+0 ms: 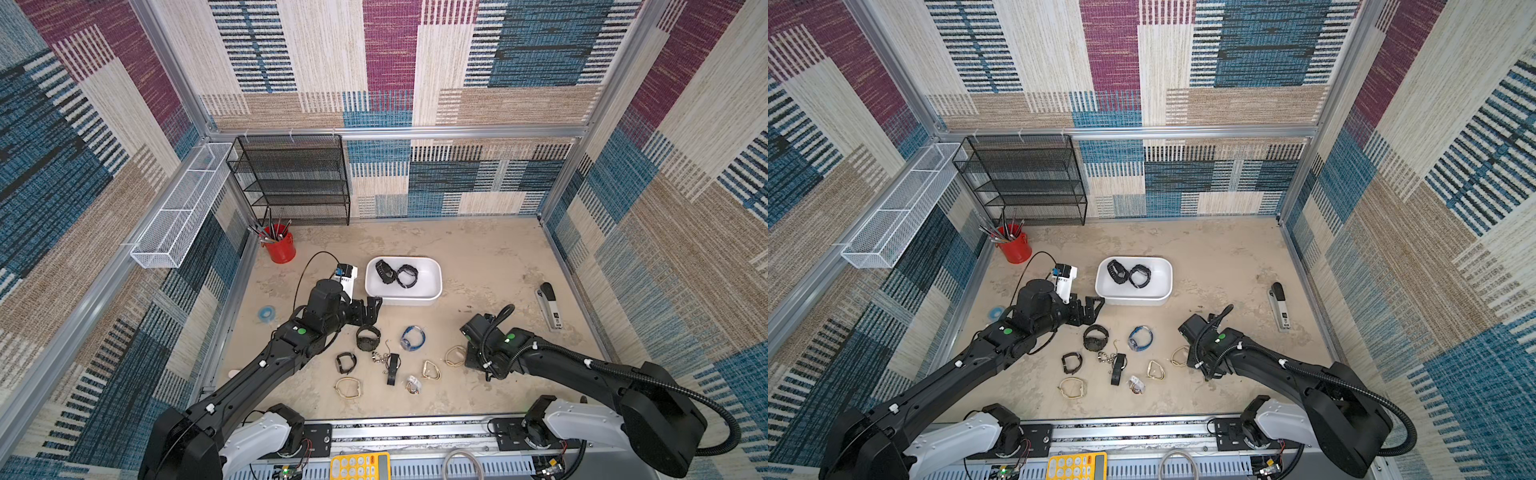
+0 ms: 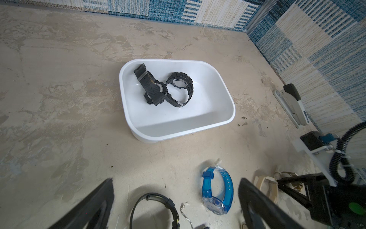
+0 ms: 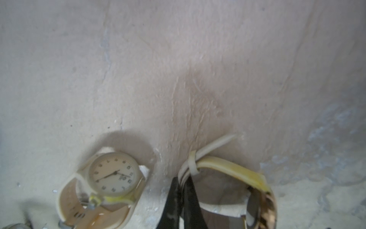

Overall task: Put the watch into the storage box
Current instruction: Pick up the watch at the center of the board.

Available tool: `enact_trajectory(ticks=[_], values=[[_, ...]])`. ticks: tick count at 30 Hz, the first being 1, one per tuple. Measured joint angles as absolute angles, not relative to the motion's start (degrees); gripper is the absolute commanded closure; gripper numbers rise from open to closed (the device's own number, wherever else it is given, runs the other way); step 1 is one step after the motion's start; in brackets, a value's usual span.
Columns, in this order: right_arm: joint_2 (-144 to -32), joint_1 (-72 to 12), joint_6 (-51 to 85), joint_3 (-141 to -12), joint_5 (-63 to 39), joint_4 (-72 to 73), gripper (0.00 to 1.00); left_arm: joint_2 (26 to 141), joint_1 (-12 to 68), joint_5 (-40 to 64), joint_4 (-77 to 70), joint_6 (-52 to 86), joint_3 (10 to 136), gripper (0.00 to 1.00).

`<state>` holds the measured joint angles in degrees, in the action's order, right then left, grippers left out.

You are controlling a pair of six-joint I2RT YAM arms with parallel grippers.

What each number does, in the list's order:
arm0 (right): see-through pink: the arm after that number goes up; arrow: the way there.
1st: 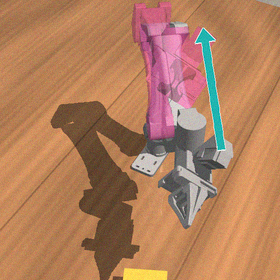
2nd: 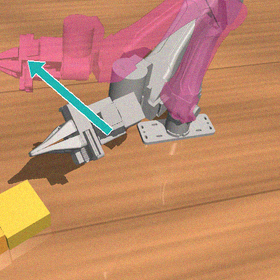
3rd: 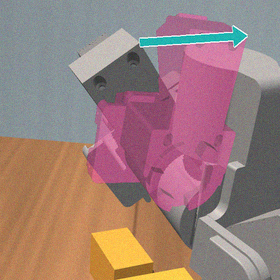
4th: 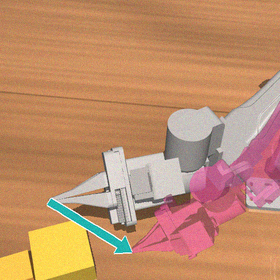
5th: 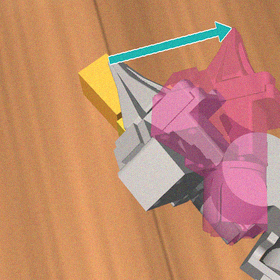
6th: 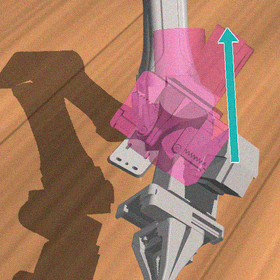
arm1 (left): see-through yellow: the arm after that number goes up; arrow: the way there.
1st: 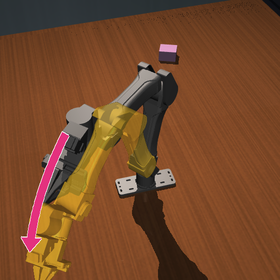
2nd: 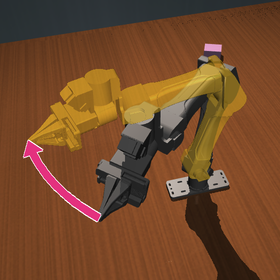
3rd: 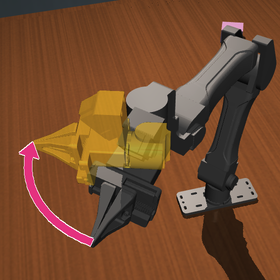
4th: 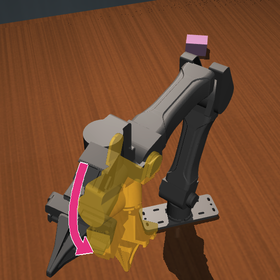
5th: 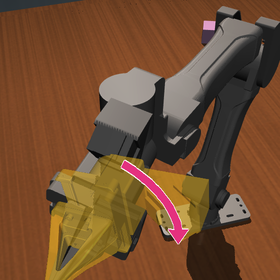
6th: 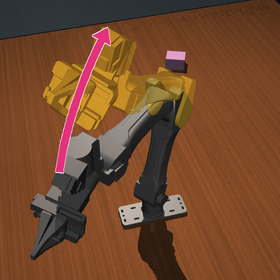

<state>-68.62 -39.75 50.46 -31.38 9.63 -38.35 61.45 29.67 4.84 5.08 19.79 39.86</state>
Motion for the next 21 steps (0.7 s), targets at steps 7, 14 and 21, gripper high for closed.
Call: enact_trajectory(ticks=[7,14,21], values=[[-68.58,-39.72,48.97,-38.33,13.10,-40.16,1.00,56.42,29.67,4.84,6.42,21.32,36.25,0.02],[-71.64,-39.68,42.81,-49.98,17.17,-41.87,1.00,55.59,29.67,4.84,7.97,22.68,34.96,0.02],[-78.72,-39.66,34.35,-59.40,15.97,-37.71,1.00,55.79,29.67,4.67,9.52,23.20,34.72,0.03]])
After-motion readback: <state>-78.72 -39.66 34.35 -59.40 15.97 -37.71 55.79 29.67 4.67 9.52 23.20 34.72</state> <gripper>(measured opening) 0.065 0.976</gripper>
